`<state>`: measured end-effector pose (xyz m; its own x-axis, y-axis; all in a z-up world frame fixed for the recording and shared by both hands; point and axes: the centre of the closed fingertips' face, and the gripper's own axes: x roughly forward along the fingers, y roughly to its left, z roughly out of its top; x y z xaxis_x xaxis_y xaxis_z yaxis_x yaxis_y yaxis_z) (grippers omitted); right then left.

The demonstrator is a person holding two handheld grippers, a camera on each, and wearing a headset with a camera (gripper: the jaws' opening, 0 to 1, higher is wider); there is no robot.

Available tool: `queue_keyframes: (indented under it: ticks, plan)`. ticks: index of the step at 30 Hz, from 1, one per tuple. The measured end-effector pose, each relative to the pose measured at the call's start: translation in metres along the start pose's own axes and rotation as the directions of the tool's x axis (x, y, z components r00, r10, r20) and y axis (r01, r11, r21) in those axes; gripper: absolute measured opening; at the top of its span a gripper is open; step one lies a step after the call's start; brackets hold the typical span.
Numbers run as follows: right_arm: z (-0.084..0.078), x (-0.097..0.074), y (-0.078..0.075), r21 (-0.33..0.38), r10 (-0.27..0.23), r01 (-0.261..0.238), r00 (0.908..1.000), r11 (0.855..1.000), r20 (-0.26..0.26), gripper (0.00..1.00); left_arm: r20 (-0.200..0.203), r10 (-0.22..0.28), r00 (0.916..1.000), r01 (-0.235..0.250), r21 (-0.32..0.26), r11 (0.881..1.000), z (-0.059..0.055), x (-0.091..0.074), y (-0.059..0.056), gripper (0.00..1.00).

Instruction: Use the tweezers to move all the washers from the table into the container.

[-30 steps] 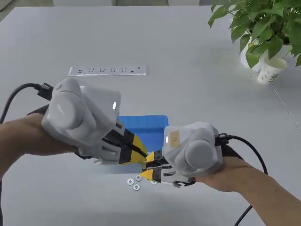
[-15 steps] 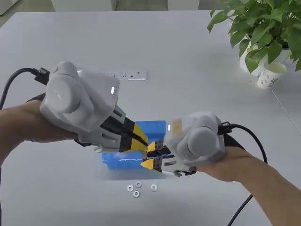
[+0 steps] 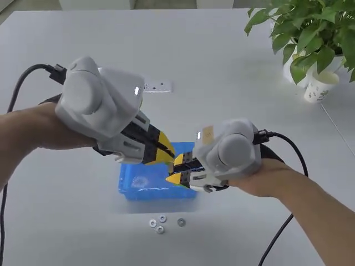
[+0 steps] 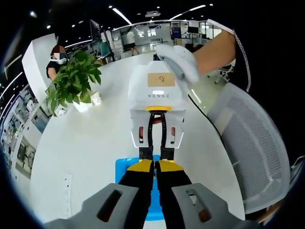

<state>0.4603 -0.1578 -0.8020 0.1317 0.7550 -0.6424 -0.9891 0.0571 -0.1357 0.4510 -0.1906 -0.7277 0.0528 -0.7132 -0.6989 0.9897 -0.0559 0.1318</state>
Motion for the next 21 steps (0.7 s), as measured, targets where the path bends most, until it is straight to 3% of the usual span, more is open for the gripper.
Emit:
queue_keyframes:
  ticks: [8, 21]
  plan:
    - [-0.011, 0.009, -0.011, 0.016, 0.003, -0.002, 0.9999, 1.0, -0.01, 0.1, -0.003, -0.007, 1.0, 0.007, -0.011, 1.0, -0.011, 0.01, 0.012, 0.06]
    - [-0.032, 0.024, -0.02, 0.043, 0.023, -0.022, 0.9992, 0.999, -0.032, 0.11, -0.011, -0.027, 0.9996, 0.027, -0.037, 0.999, -0.028, 0.029, 0.023, 0.06]
